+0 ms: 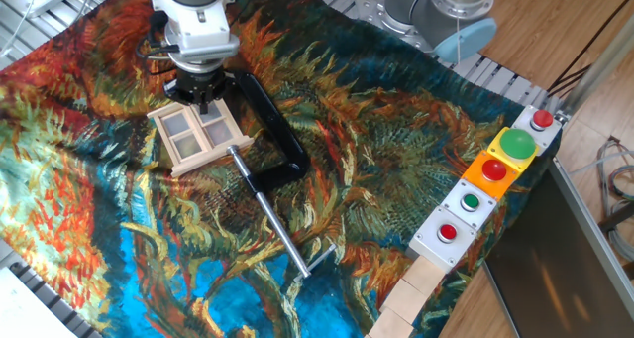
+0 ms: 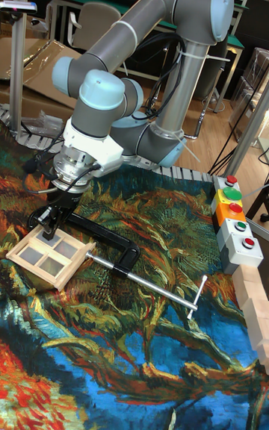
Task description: Open a sliding window
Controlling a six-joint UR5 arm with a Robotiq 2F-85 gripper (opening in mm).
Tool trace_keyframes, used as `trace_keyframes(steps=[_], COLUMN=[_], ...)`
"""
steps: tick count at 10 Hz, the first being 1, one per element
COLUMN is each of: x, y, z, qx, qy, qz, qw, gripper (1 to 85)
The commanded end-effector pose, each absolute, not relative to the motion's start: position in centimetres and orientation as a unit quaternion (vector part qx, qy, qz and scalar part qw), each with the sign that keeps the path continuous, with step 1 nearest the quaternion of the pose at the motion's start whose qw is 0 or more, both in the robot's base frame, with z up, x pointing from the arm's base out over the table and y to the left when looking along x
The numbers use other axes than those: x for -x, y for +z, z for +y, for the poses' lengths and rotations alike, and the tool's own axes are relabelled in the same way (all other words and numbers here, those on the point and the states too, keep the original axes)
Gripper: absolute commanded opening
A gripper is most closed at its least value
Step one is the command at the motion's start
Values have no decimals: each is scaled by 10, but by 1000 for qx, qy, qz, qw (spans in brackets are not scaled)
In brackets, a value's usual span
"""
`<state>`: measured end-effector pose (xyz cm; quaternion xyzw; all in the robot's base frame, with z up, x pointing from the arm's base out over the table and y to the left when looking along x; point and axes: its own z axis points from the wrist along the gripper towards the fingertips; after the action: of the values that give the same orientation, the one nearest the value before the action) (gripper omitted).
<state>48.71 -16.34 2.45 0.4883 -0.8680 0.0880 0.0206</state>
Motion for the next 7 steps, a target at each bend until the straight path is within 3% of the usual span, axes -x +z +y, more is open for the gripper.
trace_keyframes(steps=[1, 7], x=[-482, -486], y=[25, 23], z=[-173, -162], qx=[-483, -476], qy=[83, 81], qz=[-872, -875], qw=[18, 10], gripper=[13, 13])
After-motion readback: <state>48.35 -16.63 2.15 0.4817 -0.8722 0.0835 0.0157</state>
